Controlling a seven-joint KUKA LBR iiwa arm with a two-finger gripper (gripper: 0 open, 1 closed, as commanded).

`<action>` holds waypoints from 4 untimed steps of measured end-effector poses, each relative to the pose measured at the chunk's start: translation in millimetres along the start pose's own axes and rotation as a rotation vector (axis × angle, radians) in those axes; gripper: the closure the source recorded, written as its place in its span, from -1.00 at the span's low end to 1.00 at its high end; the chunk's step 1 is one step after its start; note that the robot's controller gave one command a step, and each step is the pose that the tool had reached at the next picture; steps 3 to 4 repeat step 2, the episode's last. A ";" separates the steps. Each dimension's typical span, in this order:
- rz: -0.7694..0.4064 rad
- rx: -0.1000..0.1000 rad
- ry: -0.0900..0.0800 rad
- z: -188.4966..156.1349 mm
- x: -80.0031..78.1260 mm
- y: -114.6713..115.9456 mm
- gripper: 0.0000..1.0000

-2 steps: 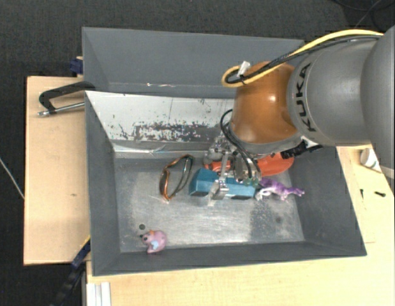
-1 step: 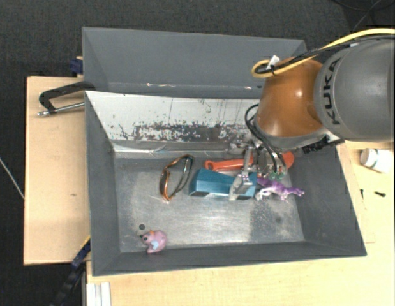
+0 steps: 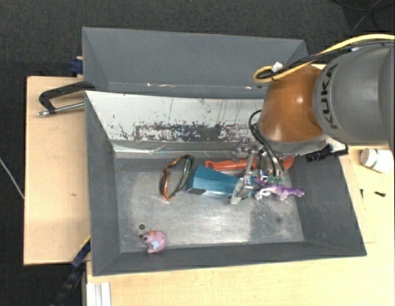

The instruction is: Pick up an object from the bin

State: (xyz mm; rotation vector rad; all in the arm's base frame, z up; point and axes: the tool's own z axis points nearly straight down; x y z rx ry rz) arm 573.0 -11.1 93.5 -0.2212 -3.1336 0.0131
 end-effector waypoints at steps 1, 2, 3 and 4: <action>0.162 -0.008 -0.004 15.9 0.8 18.0 1.00; 0.162 -0.009 -0.004 15.9 0.8 18.0 1.00; 0.162 -0.009 -0.004 15.9 0.8 18.0 1.00; 0.162 -0.009 -0.004 15.9 0.8 18.0 1.00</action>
Offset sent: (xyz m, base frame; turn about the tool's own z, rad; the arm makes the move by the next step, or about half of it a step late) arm 0.0000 0.0000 0.0000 0.0000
